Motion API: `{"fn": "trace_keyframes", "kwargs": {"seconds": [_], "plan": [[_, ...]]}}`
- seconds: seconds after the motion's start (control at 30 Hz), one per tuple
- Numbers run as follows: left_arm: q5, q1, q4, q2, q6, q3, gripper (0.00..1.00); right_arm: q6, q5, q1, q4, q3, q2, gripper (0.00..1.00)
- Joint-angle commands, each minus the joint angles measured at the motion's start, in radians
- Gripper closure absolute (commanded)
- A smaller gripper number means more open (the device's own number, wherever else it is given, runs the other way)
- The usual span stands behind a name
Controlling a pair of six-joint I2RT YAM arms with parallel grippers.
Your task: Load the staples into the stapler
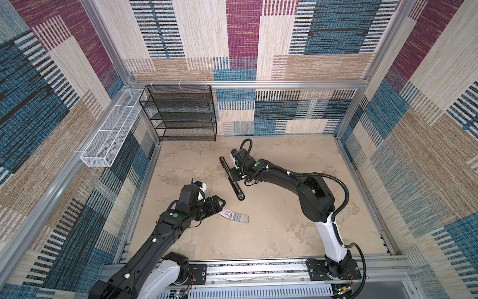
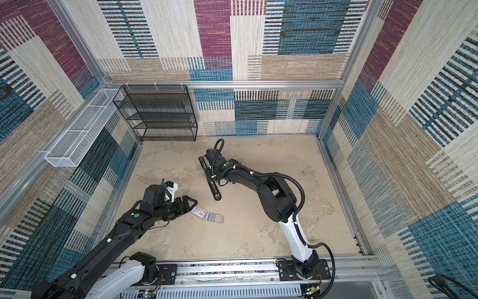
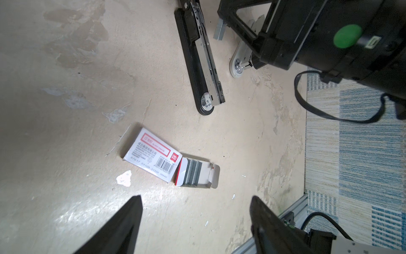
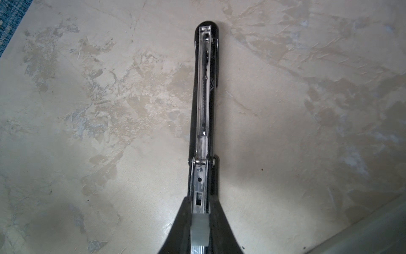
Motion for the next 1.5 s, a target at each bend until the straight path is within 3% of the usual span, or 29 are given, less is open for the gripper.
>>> {"fn": "trace_keyframes", "kwargs": {"seconds": [0.0, 1.47], "plan": [[0.015, 0.003, 0.042, 0.001, -0.009, -0.007, 0.2, -0.005, 0.004, 0.005, -0.008, 0.013, 0.005, 0.82], [0.031, 0.008, 0.072, 0.005, -0.022, -0.035, 0.22, -0.015, 0.047, 0.026, -0.013, 0.027, 0.043, 0.83]]}}
